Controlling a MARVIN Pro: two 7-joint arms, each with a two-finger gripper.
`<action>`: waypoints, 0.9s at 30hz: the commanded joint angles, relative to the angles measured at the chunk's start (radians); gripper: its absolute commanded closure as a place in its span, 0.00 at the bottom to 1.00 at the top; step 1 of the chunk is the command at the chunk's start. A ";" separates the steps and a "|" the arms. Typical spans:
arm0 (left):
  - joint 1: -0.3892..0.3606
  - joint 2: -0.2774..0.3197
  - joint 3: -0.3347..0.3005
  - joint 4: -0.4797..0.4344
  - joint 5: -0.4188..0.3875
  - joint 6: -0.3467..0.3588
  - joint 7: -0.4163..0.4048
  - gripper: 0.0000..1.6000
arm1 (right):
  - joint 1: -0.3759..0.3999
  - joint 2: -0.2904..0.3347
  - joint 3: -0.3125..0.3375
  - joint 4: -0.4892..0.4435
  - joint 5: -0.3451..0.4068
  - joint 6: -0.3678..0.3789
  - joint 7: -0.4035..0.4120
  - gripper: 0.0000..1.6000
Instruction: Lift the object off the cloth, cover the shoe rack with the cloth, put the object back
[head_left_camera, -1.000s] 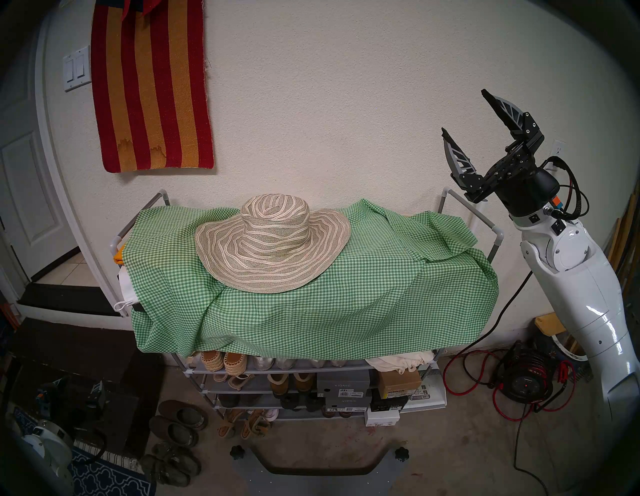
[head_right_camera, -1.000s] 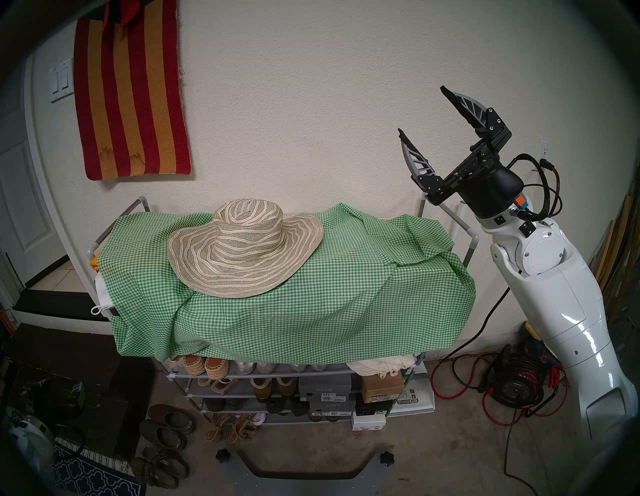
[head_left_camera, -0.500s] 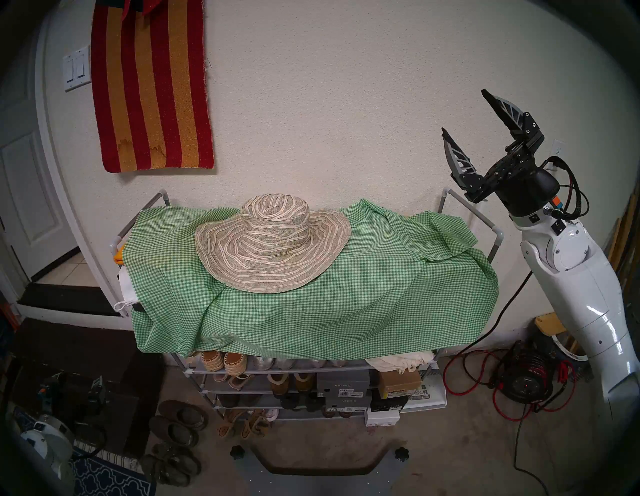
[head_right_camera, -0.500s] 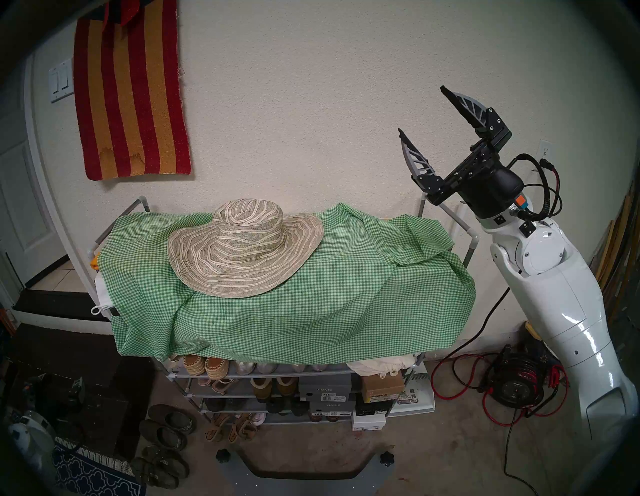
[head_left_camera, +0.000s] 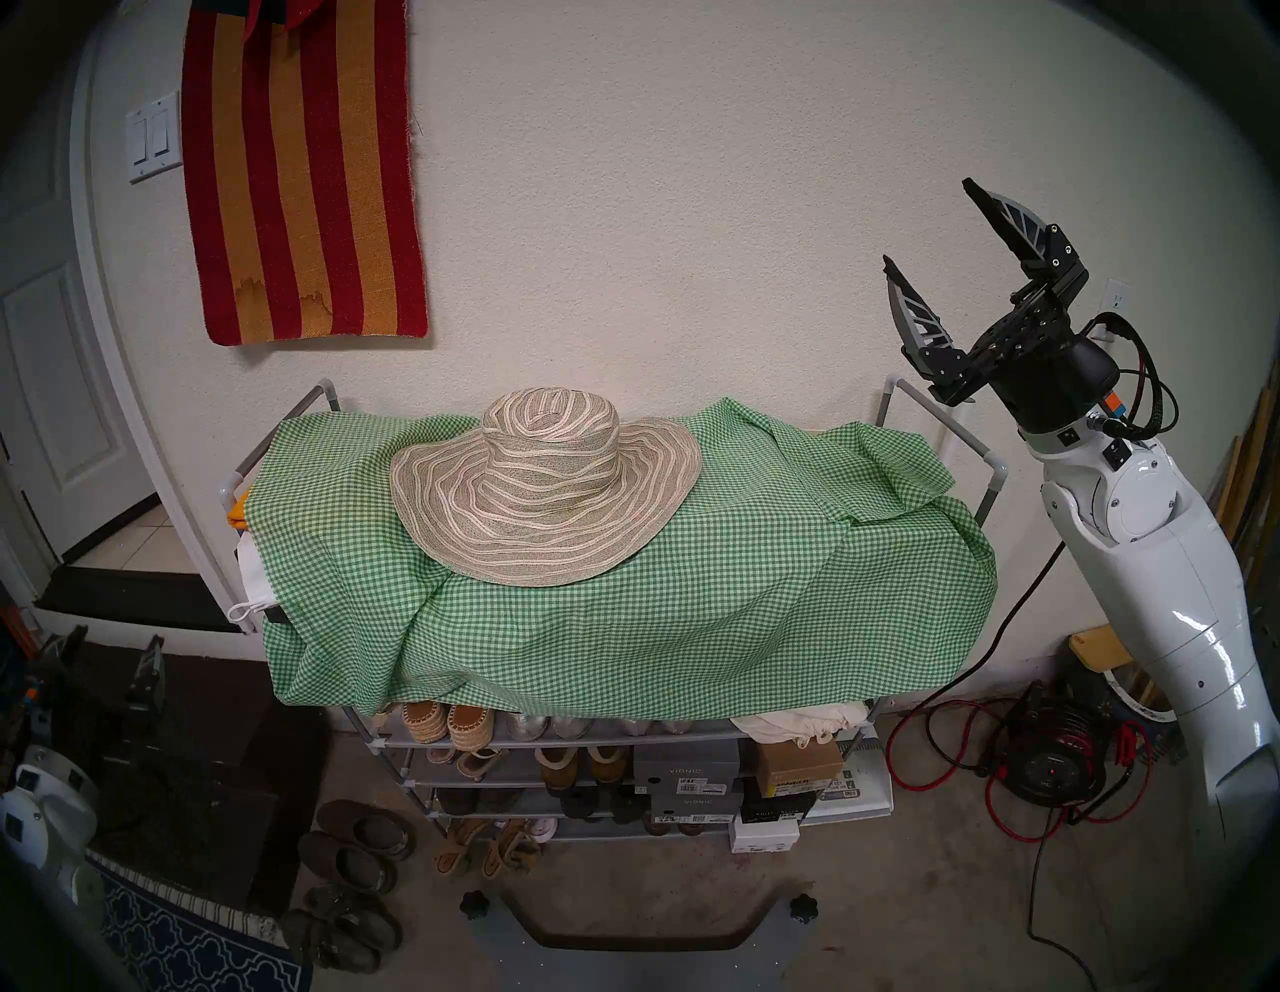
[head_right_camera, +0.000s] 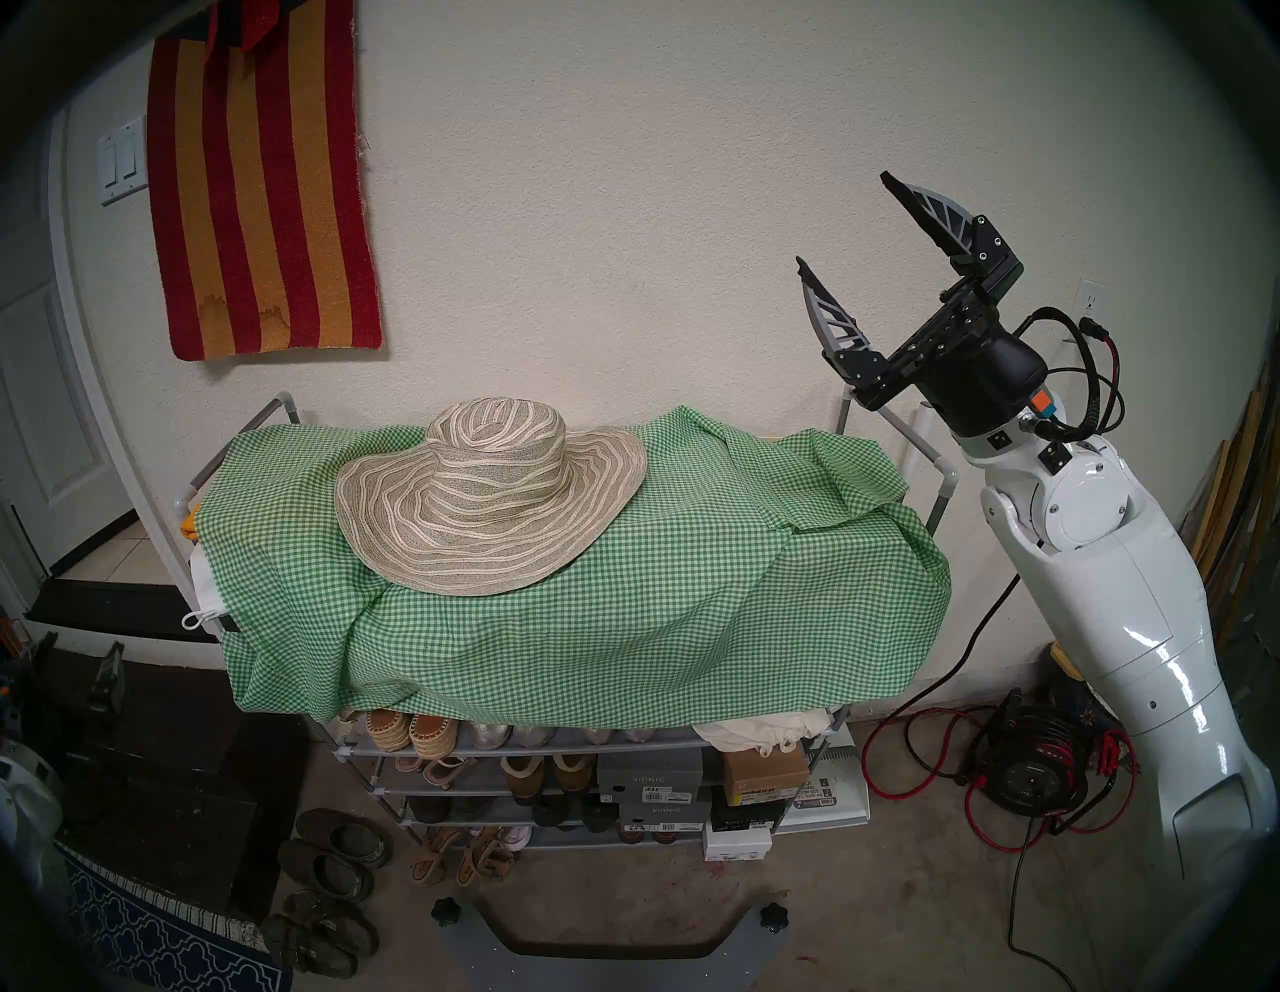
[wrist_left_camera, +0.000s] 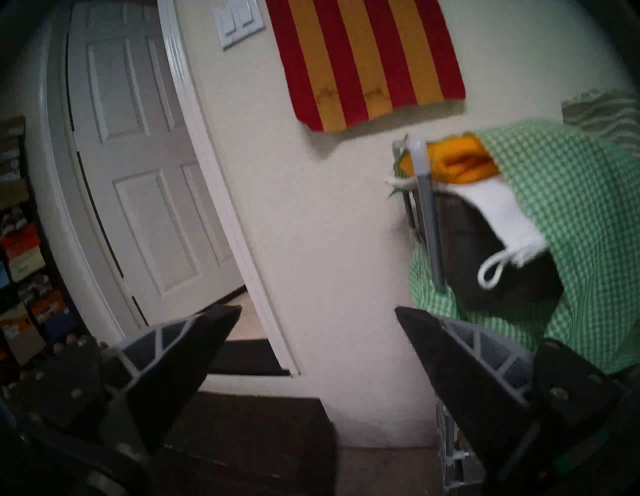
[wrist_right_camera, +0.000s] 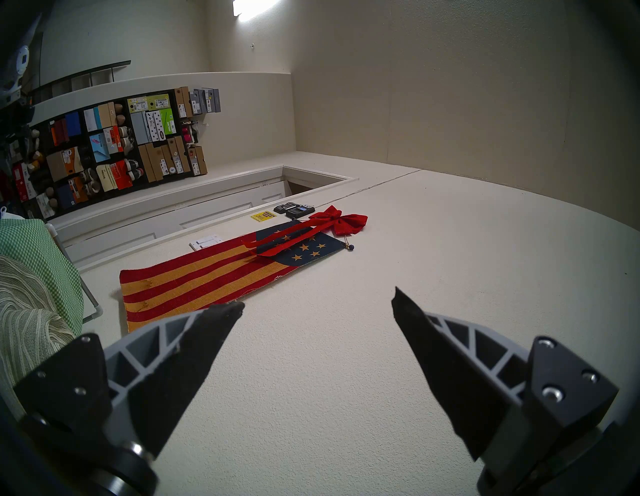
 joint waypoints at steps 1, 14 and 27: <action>-0.039 -0.020 -0.103 -0.068 -0.019 -0.067 0.008 0.00 | -0.002 -0.001 -0.003 0.000 -0.001 -0.001 0.001 0.00; -0.140 0.050 -0.211 -0.133 -0.070 -0.083 0.050 0.00 | -0.001 0.000 -0.004 0.000 -0.001 -0.002 -0.001 0.00; -0.200 0.211 -0.297 -0.223 -0.290 0.094 0.009 0.00 | -0.001 0.002 -0.006 0.000 -0.001 -0.002 -0.003 0.00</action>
